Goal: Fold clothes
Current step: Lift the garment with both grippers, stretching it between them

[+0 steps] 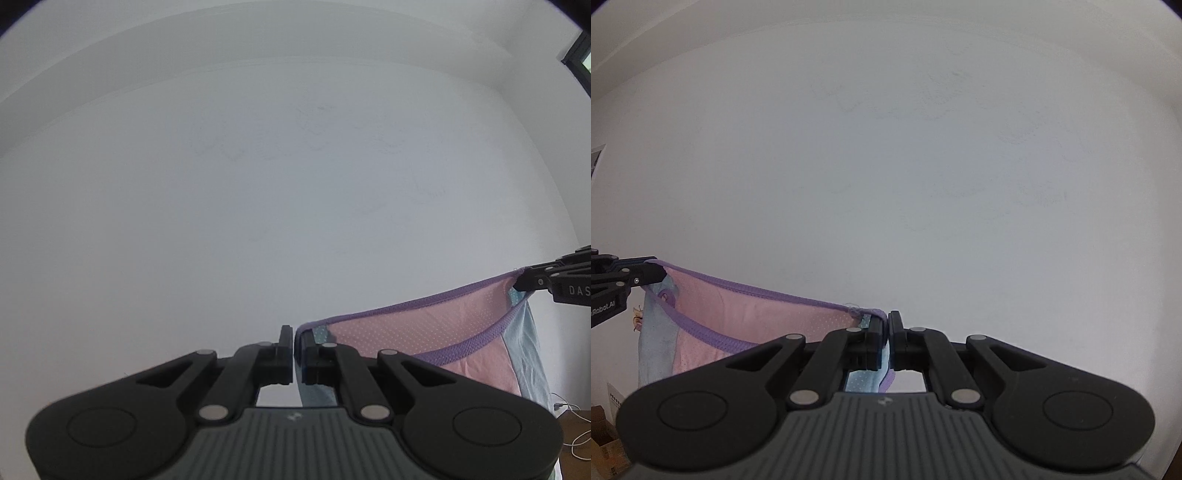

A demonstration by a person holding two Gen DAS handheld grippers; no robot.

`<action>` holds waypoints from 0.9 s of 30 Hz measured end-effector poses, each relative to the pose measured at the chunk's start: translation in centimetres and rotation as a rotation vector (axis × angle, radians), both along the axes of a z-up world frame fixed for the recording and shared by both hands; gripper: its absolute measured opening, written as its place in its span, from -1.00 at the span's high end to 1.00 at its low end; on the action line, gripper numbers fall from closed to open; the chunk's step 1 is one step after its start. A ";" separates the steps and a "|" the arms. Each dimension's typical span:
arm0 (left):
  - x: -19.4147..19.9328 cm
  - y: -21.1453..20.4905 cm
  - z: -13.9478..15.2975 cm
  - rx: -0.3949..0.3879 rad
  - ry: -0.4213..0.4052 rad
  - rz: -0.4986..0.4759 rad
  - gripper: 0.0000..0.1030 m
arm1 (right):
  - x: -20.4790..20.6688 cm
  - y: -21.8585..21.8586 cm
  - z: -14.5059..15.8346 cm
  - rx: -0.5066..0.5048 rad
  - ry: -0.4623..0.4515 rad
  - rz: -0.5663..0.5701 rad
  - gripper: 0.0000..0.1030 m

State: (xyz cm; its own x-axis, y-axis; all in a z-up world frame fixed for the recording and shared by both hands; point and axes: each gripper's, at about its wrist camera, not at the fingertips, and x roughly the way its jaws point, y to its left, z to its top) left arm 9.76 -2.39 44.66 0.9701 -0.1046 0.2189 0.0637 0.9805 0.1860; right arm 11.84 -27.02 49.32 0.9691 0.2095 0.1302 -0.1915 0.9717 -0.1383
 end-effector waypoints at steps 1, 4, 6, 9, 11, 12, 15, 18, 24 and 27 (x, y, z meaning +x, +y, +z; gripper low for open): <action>1.0 0.2 0.1 -0.004 0.013 0.004 0.94 | 1.1 0.4 -0.1 -0.002 0.012 0.005 0.96; 4.7 0.7 -0.4 -0.004 0.055 0.034 0.94 | 5.0 1.9 -0.8 -0.008 0.058 0.016 0.95; 7.5 0.7 -1.2 0.004 0.080 0.062 0.94 | 8.3 3.2 -1.7 -0.015 0.096 0.014 0.96; 12.5 1.0 -3.2 -0.011 0.128 0.097 0.94 | 13.8 5.5 -3.6 -0.026 0.157 0.001 0.95; 15.8 1.3 -4.7 -0.044 0.158 0.115 0.94 | 17.8 7.1 -5.3 -0.037 0.197 -0.015 0.96; 17.2 1.5 -5.5 -0.062 0.165 0.125 0.94 | 19.4 7.9 -6.0 -0.043 0.204 -0.029 0.96; 19.7 2.2 -6.3 -0.130 0.147 0.145 0.94 | 22.5 9.8 -6.6 -0.022 0.168 -0.079 0.96; 17.7 4.2 -3.8 -0.196 0.027 0.126 0.94 | 21.7 10.0 -4.8 0.023 0.057 -0.077 0.96; 13.1 5.5 -3.7 -0.138 -0.023 0.076 0.86 | 19.5 8.9 -6.6 -0.060 -0.005 -0.060 0.95; 10.6 4.8 -7.2 -0.033 0.026 0.085 0.85 | 18.3 7.9 -11.4 -0.158 0.046 -0.033 0.95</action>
State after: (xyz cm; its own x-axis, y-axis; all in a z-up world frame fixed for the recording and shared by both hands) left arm 20.38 2.43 37.43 0.9806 -0.0144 0.1954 -0.0159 0.9881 0.1527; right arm 30.18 -19.15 37.88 0.9800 0.1919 0.0534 -0.1696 0.9444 -0.2815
